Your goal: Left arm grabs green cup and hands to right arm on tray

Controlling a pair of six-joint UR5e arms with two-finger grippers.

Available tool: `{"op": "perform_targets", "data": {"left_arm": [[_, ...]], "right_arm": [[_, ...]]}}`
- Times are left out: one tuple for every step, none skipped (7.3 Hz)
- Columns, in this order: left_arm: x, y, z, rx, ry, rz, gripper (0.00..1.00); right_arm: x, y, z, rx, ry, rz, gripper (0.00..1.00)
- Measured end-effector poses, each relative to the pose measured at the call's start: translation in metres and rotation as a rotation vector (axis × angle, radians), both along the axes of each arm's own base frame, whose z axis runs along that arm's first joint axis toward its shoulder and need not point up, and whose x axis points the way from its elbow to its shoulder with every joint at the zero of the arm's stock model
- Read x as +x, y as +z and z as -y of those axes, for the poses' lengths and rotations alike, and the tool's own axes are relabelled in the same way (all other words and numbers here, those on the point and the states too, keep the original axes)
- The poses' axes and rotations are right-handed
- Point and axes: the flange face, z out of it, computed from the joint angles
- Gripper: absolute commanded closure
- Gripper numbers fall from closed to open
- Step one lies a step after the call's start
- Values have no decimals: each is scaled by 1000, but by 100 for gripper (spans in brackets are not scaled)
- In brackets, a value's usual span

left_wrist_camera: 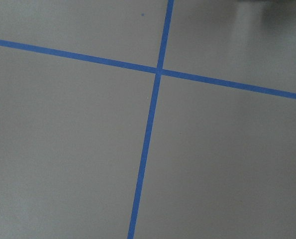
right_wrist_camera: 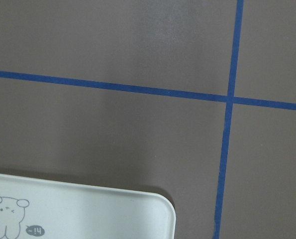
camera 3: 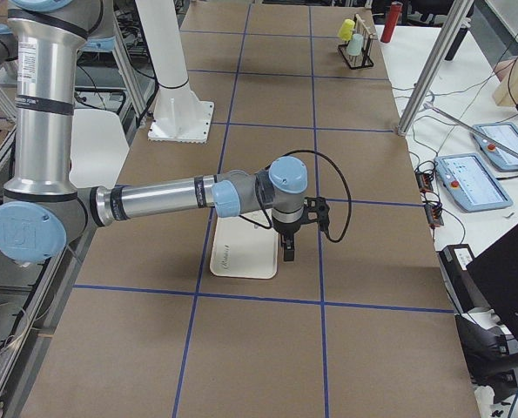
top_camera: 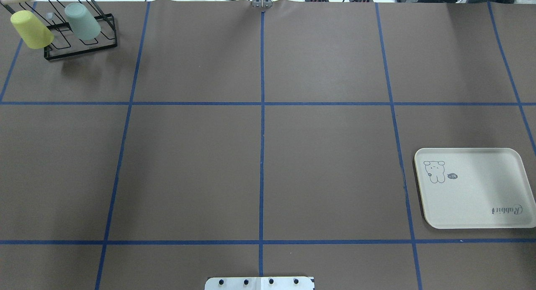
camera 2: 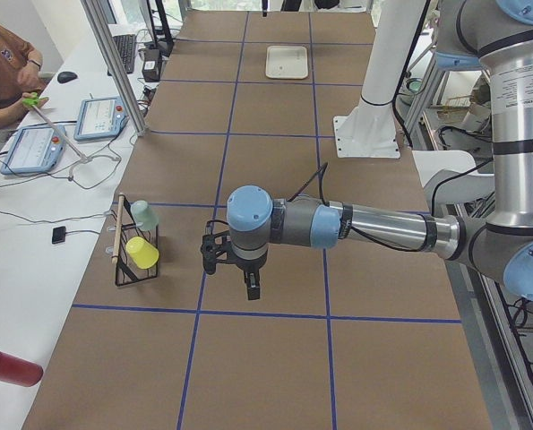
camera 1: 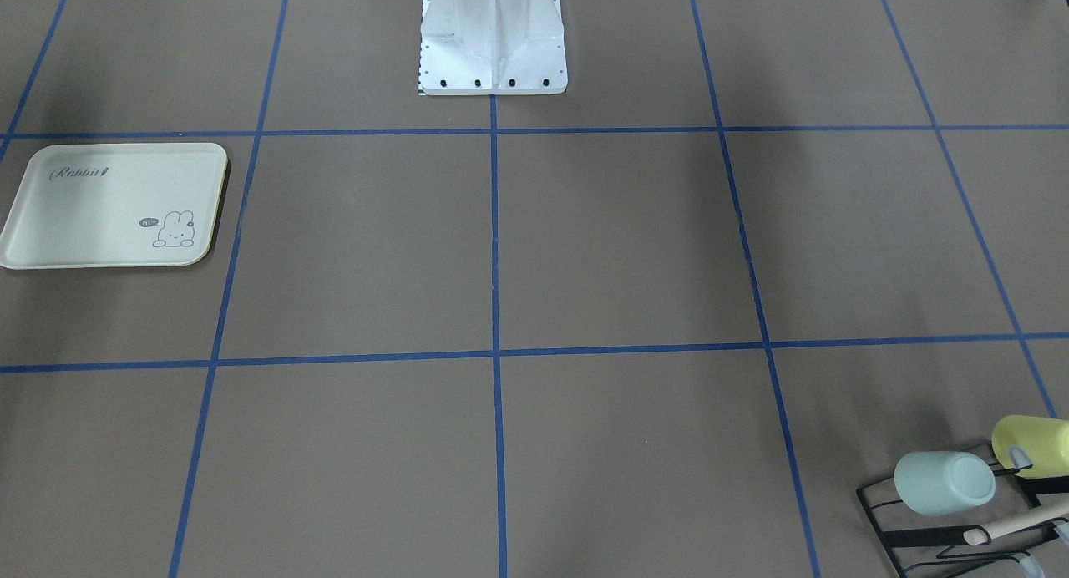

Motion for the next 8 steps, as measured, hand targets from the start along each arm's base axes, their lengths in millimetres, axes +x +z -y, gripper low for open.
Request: {"op": "perform_targets", "data": {"left_arm": [[1,0,0,3,3,0,0],[3,0,0,8,8,0,0],[4,0,0,10,12,0,0],[5,0,0,12,14,0,0],[5,-1,0,13,14,0,0],[5,-2,0,15,14,0,0],[5,-2,0,16,14,0,0],[5,-3,0,18,14,0,0]], "right_arm": [[-1,0,0,0,-2,0,0],[-2,0,0,0,-4,0,0],[-2,0,0,0,-5,0,0],[-3,0,0,1,-5,0,0],[-3,-1,0,1,-6,0,0],[-3,-1,1,2,-6,0,0],[-3,-1,1,2,-6,0,0],[-3,-1,1,3,-6,1,0]]}}
